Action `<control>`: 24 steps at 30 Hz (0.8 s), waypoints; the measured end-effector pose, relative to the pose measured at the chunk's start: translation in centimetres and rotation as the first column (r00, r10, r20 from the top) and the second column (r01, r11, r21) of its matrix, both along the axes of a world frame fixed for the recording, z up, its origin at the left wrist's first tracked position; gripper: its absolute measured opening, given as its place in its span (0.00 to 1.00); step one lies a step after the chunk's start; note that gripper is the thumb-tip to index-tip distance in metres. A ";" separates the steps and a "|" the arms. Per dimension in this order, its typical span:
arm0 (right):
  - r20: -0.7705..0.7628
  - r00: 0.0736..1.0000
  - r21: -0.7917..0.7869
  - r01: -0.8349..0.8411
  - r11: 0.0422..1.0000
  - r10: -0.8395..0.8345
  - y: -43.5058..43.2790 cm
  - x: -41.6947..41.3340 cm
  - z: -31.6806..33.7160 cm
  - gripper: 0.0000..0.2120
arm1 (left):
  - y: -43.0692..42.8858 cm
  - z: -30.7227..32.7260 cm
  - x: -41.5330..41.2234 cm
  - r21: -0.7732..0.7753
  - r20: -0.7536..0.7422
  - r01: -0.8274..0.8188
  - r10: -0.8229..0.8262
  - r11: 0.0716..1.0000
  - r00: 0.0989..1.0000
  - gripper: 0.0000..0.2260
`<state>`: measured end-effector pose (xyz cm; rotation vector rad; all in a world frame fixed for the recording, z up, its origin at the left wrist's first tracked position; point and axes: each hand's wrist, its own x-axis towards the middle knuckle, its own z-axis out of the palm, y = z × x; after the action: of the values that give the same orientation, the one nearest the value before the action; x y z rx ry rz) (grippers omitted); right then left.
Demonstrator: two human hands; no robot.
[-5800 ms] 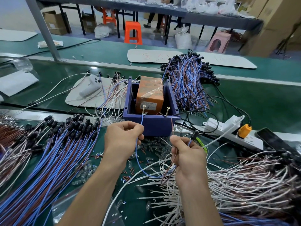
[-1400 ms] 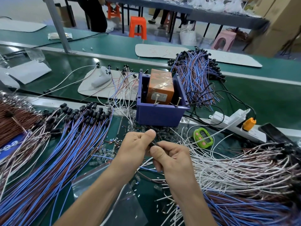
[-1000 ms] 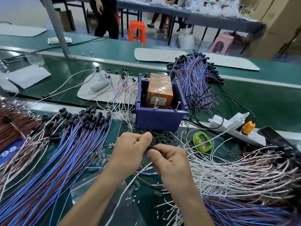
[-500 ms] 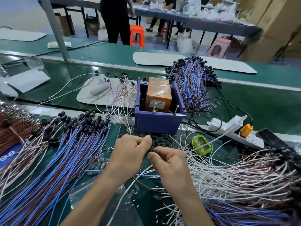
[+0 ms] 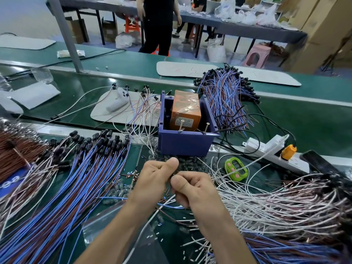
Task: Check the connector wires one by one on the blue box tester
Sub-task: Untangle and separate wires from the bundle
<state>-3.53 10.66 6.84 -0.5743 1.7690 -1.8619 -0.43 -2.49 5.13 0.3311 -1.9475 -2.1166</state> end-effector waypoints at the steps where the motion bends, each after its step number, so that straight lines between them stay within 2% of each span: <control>1: 0.010 1.000 -0.005 -0.006 1.000 0.006 0.0 -0.1 0.0 0.18 | 0.3 -0.2 -0.1 0.102 0.013 0.010 -0.012 0.995 1.000 0.31; 3: 0.015 1.000 -0.003 -0.014 1.000 0.014 0.2 -0.2 -0.1 0.18 | 0.8 -0.5 -0.3 0.194 0.020 0.015 -0.019 0.981 1.000 0.33; 4: 0.018 1.000 -0.002 -0.015 1.000 0.015 0.2 -0.2 -0.1 0.18 | 0.8 -0.5 -0.3 0.151 0.017 -0.003 0.000 0.989 1.000 0.32; 6: 0.033 0.999 -0.001 -0.021 1.000 0.021 0.3 -0.2 -0.3 0.17 | 0.4 -0.5 0.0 -0.134 -0.012 -0.089 0.088 0.987 0.996 0.26; 8: 0.040 0.998 0.000 -0.037 0.999 0.037 0.4 -0.2 -0.4 0.15 | -0.2 0.0 0.3 -0.444 -0.094 -0.182 0.156 0.878 0.983 0.23; 9: 0.040 0.998 -0.001 -0.047 0.999 0.047 0.5 -0.2 -0.3 0.14 | -0.4 0.3 0.4 -0.541 -0.142 -0.214 0.163 0.814 0.976 0.22; 11: 0.029 0.998 0.008 -0.053 0.999 0.053 0.5 -0.2 -0.2 0.14 | -0.9 0.4 0.2 -0.664 -0.209 -0.251 0.147 0.704 0.967 0.24; 13: 0.009 0.999 0.033 -0.035 0.999 0.035 0.5 -0.2 -0.2 0.16 | -1.2 0.6 0.1 -0.708 -0.230 -0.255 0.127 0.658 0.965 0.24; 15: -0.014 1.000 0.044 -0.012 0.999 0.013 0.4 -0.1 -0.1 0.17 | -1.1 0.7 -0.1 -0.673 -0.221 -0.248 0.131 0.696 0.966 0.22; 16: -0.024 1.000 0.042 -0.002 0.999 0.003 0.3 -0.2 0.0 0.17 | -1.0 0.6 -0.3 -0.604 -0.185 -0.221 0.136 0.766 0.973 0.23; 18: -0.041 0.999 0.046 0.012 0.999 -0.010 0.2 -0.1 0.2 0.17 | -0.5 0.5 -0.5 -0.302 -0.073 -0.123 0.106 0.945 0.992 0.28; 19: -0.047 0.999 0.053 0.015 0.998 -0.013 0.2 -0.1 0.4 0.17 | -0.2 0.3 -0.7 -0.123 -0.022 -0.092 0.090 0.988 0.996 0.29; 21: -0.056 0.998 0.077 0.030 0.997 -0.025 0.1 -0.1 0.4 0.18 | 0.3 -0.4 -1.1 0.098 0.071 -0.084 0.077 0.992 0.995 0.29; 23: -0.091 0.995 0.136 0.062 0.989 -0.050 0.0 -0.1 0.2 0.19 | 0.4 -0.9 -1.2 0.128 0.143 -0.094 0.075 0.987 0.987 0.29; 24: -0.118 0.991 0.177 0.083 0.981 -0.063 0.0 0.0 0.1 0.20 | 0.3 -1.1 -1.3 0.073 0.169 -0.104 0.091 0.992 0.981 0.29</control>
<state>-3.54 10.68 6.94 -0.5603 2.0338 -1.7205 -1.69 -2.20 4.03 0.6236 -1.8918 -2.1704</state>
